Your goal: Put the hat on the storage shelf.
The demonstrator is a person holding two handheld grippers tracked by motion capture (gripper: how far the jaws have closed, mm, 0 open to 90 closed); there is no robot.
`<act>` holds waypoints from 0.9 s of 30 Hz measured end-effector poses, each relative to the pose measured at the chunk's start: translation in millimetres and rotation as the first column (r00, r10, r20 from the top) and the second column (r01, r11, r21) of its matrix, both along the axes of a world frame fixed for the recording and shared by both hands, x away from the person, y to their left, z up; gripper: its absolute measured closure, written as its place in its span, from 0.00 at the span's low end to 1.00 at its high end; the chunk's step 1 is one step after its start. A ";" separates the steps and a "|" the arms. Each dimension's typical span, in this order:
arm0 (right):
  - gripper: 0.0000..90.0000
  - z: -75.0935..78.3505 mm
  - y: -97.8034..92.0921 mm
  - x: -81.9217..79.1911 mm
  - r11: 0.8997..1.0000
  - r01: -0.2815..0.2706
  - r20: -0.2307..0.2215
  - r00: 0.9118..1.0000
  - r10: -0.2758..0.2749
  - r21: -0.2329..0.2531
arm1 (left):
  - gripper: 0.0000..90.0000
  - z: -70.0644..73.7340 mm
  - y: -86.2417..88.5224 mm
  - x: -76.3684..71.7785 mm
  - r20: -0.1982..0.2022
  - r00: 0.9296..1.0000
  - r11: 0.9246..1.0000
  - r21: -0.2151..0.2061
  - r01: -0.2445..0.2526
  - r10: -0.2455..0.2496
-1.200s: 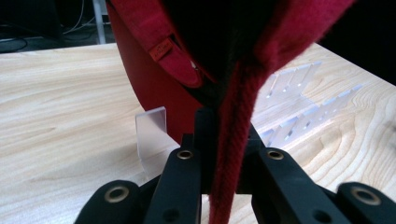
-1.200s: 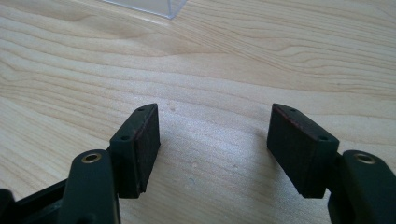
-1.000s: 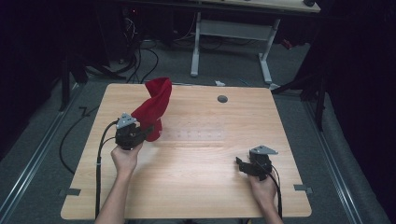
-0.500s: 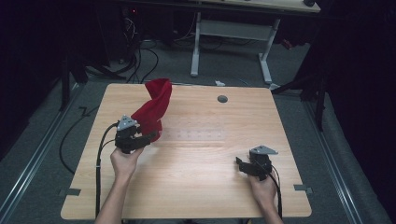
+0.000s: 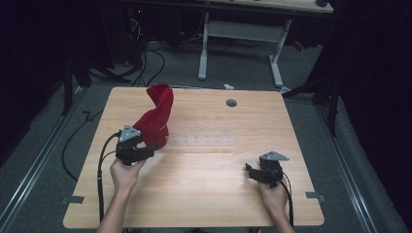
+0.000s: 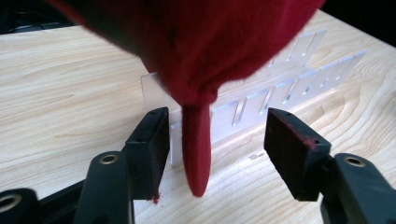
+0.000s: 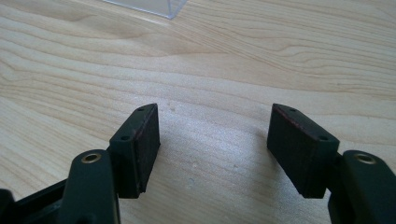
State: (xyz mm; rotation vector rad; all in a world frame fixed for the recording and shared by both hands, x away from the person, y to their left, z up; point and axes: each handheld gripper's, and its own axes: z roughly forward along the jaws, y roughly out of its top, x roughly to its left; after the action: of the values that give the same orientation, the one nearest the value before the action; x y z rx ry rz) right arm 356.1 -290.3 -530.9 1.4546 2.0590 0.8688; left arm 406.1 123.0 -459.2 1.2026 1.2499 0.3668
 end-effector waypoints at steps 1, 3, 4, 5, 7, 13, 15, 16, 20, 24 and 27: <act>0.39 0.0 0.0 0.0 1.000 0.000 0.000 1.000 0.000 0.000 | 0.45 -0.2 1.2 -1.2 0.001 1.000 1.000 0.000 -0.001 0.001; 0.39 0.0 0.0 -0.1 1.000 0.001 -0.001 1.000 -0.001 0.000 | 0.45 -1.0 3.7 -3.4 -0.002 1.000 1.000 -0.009 -0.009 0.009; 0.39 0.0 0.0 0.0 1.000 0.001 -0.001 1.000 -0.001 0.000 | 0.45 -1.6 5.2 -4.6 -0.004 1.000 1.000 -0.009 -0.012 0.012; 0.39 0.0 0.0 -0.1 1.000 0.001 -0.001 1.000 -0.001 0.000 | 0.45 -2.1 6.5 -5.9 -0.007 1.000 1.000 -0.012 -0.015 0.015; 0.39 0.1 0.1 -0.1 1.000 0.002 -0.001 1.000 -0.002 0.001 | 0.45 -3.6 8.9 -8.7 -0.010 1.000 1.000 -0.010 -0.019 0.019; 0.38 0.0 0.1 -0.1 1.000 0.002 -0.001 1.000 -0.002 0.000 | 0.47 -6.8 12.8 -17.5 -0.005 1.000 1.000 -0.010 -0.022 0.022; 0.38 0.0 0.1 -0.1 1.000 0.001 -0.001 1.000 -0.001 0.000 | 0.47 -7.4 13.7 -19.6 -0.009 1.000 1.000 -0.010 -0.023 0.023; 0.38 0.0 0.1 -0.1 1.000 0.001 -0.001 1.000 -0.001 0.000 | 0.47 -7.4 13.7 -19.6 -0.009 1.000 1.000 -0.010 -0.023 0.023; 0.39 0.0 0.1 0.0 1.000 0.000 0.000 1.000 0.000 0.000 | 0.48 -8.6 14.8 -24.2 -0.005 0.999 0.999 -0.006 -0.038 0.038; 0.38 0.0 0.0 0.0 1.000 0.000 0.000 1.000 0.000 0.000 | 0.47 -11.4 16.3 -29.3 -0.011 0.999 0.999 -0.015 -0.037 0.037; 0.38 0.1 0.2 -0.1 1.000 0.002 -0.001 1.000 -0.002 0.000 | 0.46 -15.0 17.1 -33.1 -0.022 0.999 0.999 -0.020 -0.037 0.036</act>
State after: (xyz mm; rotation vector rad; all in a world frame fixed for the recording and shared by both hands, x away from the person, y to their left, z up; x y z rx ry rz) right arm 356.0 -290.2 -530.8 1.4576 2.0583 0.8678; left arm 373.0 140.1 -474.2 1.1705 1.2927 0.3684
